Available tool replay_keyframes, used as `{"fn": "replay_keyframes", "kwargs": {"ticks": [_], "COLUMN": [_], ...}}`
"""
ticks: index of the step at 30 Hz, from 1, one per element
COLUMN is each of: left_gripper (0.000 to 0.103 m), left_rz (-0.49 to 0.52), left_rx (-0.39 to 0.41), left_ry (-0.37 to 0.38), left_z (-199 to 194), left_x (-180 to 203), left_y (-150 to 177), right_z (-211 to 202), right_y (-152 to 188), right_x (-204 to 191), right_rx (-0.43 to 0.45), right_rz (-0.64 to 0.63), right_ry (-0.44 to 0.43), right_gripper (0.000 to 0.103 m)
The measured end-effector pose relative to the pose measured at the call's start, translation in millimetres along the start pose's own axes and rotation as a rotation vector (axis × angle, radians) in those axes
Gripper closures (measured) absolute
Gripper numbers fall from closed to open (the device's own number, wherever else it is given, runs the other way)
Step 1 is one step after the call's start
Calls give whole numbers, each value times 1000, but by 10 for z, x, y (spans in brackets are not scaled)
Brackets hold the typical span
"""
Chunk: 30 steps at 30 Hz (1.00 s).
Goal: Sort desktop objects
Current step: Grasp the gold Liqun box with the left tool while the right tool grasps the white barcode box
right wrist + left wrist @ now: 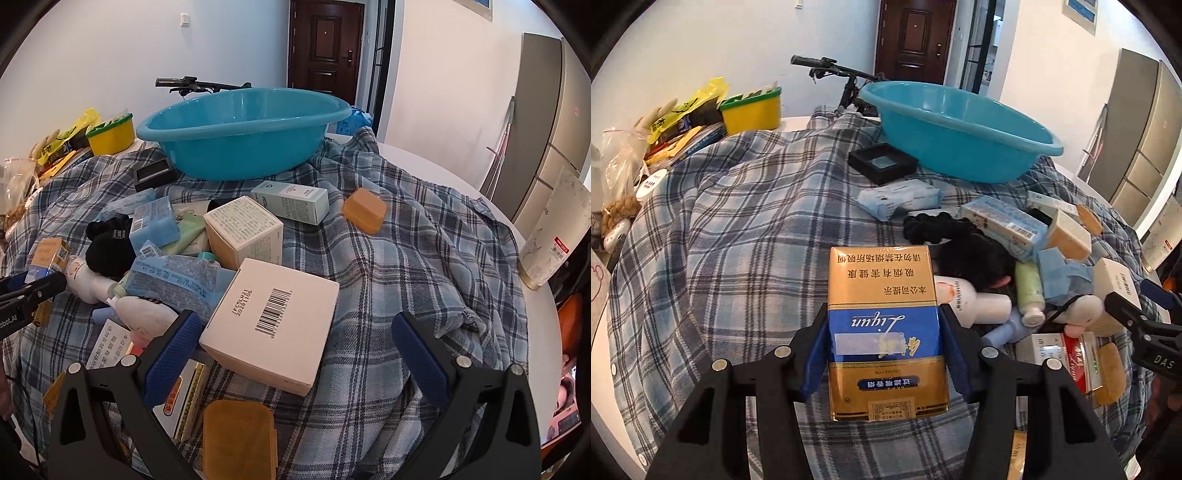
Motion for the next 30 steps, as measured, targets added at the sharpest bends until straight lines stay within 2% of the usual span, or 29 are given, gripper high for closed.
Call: {"fn": "replay_keyframes", "kwargs": {"ticks": [6, 13, 14, 16, 18, 21, 25, 30], "left_gripper": [46, 46, 46, 46, 46, 46, 45, 45], "left_rz": [29, 42, 43, 45, 47, 46, 45, 51], "left_rx": [12, 0, -2, -7, -9, -8, -8, -9], "left_ry": [32, 39, 40, 37, 37, 37, 37, 40], "left_z": [-22, 12, 17, 31, 37, 40, 38, 35], "left_x": [170, 240, 244, 247, 242, 239, 243, 239], "left_y": [-30, -23, -22, -16, -14, -16, -8, -8], "right_z": [157, 200, 186, 143, 115, 83, 42, 25], "right_y": [19, 47, 43, 12, -7, -21, -26, -18], "right_x": [-8, 20, 13, -20, -51, -95, -6, 153], "right_rx": [-30, -25, -16, 8, 13, 19, 24, 19], "right_rz": [-1, 15, 15, 12, 4, -40, -26, -10], "right_ry": [16, -5, -19, -61, -83, -56, -46, -14], "right_gripper": [0, 0, 3, 27, 34, 39, 44, 45]}}
Point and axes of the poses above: each gripper's, at about its wrist camera, not at the fingertips, and z roughly the way its jaws point, x to its right, y to its underside, the point moved 7 cm from there along z, roughly the way its jaws point, and after that the axes turned 10 degrees about -z, right-handed, at the moved point
